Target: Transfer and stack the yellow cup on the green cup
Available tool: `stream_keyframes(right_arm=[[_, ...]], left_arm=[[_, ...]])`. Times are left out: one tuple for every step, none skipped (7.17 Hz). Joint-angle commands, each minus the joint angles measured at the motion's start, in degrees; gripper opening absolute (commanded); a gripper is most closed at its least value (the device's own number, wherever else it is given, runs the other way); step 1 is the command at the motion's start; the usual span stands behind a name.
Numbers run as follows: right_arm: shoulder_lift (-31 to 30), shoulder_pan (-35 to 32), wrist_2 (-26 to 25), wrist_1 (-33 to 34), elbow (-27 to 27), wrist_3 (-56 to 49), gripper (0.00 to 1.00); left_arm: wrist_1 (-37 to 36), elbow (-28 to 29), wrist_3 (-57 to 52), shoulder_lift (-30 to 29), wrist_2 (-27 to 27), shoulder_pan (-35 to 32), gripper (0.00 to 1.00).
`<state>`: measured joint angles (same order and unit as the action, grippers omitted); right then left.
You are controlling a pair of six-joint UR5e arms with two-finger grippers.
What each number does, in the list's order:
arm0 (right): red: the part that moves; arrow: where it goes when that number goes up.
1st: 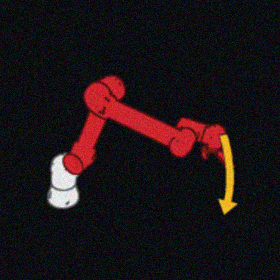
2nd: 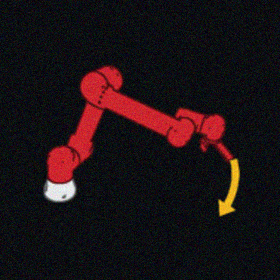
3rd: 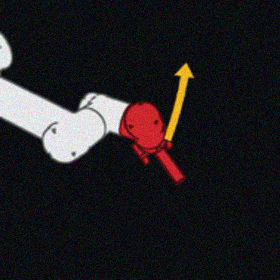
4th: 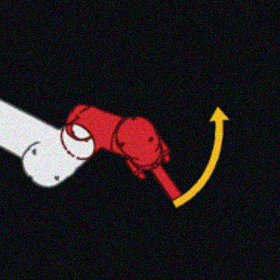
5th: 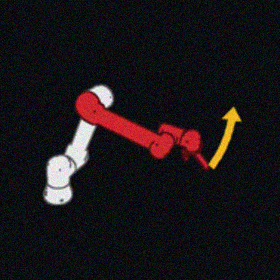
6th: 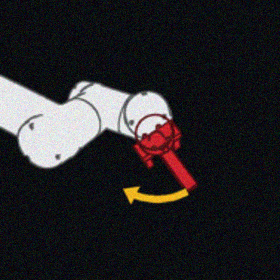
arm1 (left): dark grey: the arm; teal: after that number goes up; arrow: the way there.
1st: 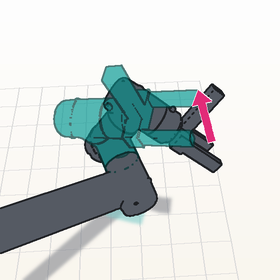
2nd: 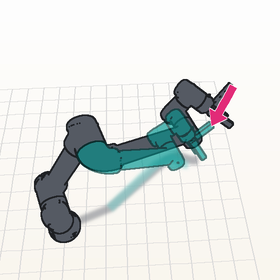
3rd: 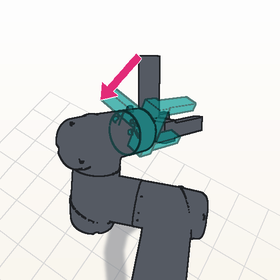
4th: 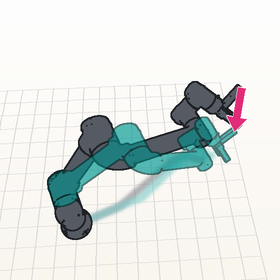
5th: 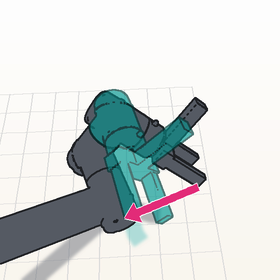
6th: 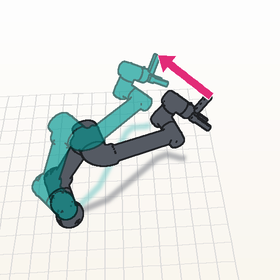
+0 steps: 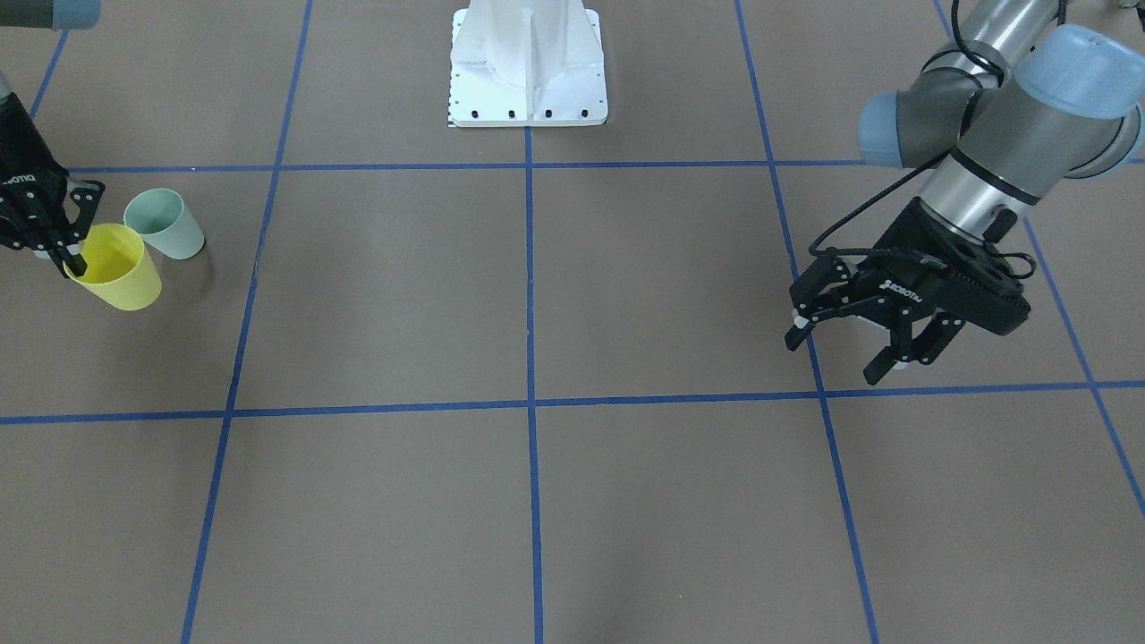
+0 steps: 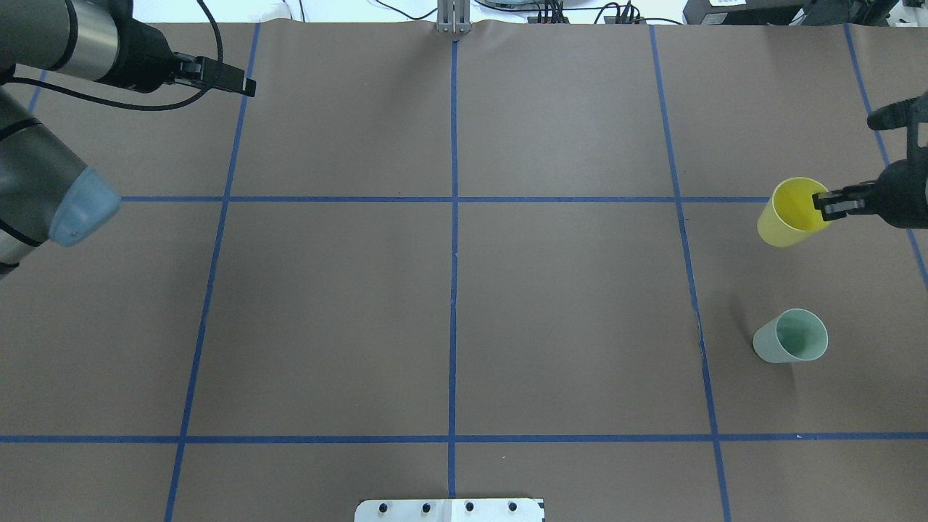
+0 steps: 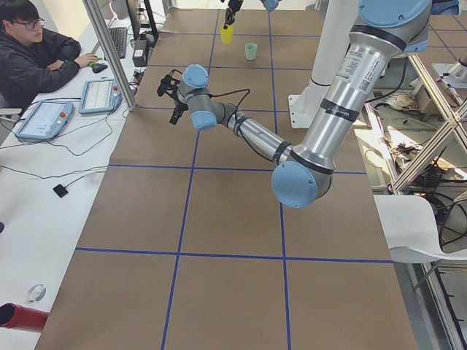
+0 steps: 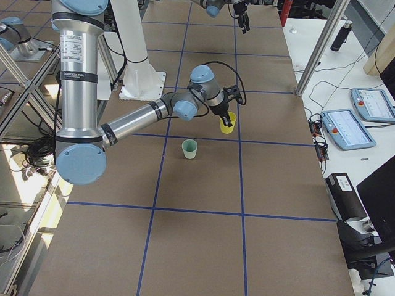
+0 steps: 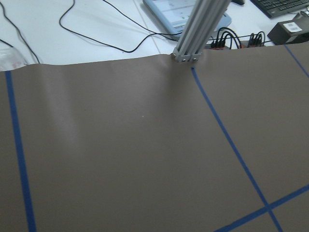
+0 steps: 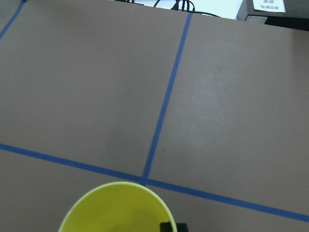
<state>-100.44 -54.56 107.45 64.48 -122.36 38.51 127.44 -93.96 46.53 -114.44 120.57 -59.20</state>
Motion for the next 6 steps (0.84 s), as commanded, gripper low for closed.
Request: stream_keyframes(right_arm=[[-8.25,0.33,5.28,-0.23,-3.76,-0.46,0.00],[-9.50,0.68,7.58,-0.23,-3.76,-0.46,0.00],[-10.03,1.73,7.95,-0.23,-3.59,-0.46,0.00],[-9.95,3.39,7.87,-0.23,-3.24,0.07,0.00],[-9.95,4.37,7.87,-0.15,-2.89,0.24,0.00],[-9.77,4.46,7.61,-0.15,-2.54,0.25,0.00]], left_arm=[[-2.81,0.53,-3.89,1.85,0.28,-3.53,1.00],[-2.64,0.53,-4.34,3.60,0.72,-5.38,1.00],[-2.64,1.14,-4.78,3.79,2.20,-6.61,1.00],[-2.73,1.49,-5.91,3.88,2.83,-7.32,1.00],[-2.73,1.84,-5.93,3.88,3.44,-7.76,1.00],[-2.73,2.37,-5.93,3.88,3.45,-7.77,1.00]])
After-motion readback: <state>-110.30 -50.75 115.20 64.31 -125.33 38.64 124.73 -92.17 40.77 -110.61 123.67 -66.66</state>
